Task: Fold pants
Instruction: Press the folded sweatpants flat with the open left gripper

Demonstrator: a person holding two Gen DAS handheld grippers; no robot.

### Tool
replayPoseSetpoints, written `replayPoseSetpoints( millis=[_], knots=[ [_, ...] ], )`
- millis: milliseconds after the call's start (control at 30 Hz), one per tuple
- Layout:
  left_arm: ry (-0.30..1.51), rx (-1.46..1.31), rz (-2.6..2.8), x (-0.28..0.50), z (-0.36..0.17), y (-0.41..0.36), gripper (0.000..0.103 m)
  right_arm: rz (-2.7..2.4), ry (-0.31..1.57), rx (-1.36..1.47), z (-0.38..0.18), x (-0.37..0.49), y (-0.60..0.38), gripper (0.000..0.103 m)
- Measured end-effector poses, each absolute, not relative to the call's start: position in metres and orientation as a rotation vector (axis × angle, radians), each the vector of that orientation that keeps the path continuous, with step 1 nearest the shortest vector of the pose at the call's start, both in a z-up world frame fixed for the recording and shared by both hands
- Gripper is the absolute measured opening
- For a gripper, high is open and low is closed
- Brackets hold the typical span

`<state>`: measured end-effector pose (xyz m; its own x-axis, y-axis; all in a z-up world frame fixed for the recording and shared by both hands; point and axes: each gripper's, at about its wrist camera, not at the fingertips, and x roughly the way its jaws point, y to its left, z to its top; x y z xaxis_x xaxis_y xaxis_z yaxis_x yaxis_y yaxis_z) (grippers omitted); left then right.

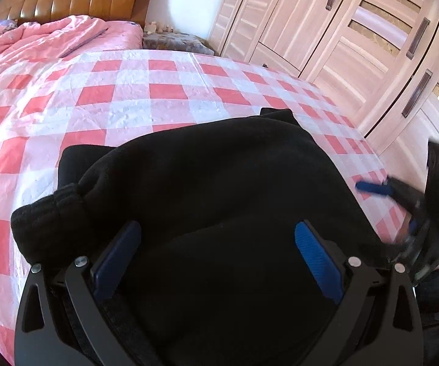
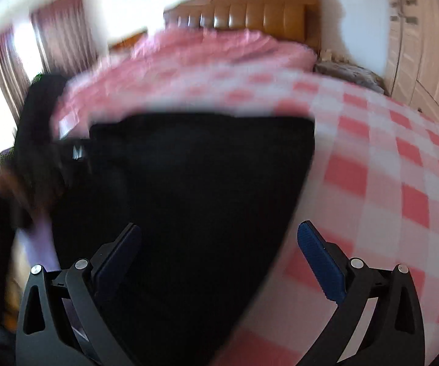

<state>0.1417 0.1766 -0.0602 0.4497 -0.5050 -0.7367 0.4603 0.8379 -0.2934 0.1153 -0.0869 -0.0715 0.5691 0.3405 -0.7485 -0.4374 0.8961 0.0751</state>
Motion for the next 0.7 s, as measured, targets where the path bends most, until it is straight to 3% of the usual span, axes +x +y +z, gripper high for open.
replayPoseSetpoints(
  millis=[300, 700],
  knots=[
    [0.917, 0.026, -0.552, 0.138, -0.061, 0.168, 0.101, 0.439, 0.751, -0.078, -0.051, 0.078, -0.114, 0.098],
    [0.911, 0.028, -0.549, 0.137, -0.062, 0.168, 0.101, 0.508, 0.825, -0.042, -0.084, 0.072, -0.112, 0.098]
  ],
)
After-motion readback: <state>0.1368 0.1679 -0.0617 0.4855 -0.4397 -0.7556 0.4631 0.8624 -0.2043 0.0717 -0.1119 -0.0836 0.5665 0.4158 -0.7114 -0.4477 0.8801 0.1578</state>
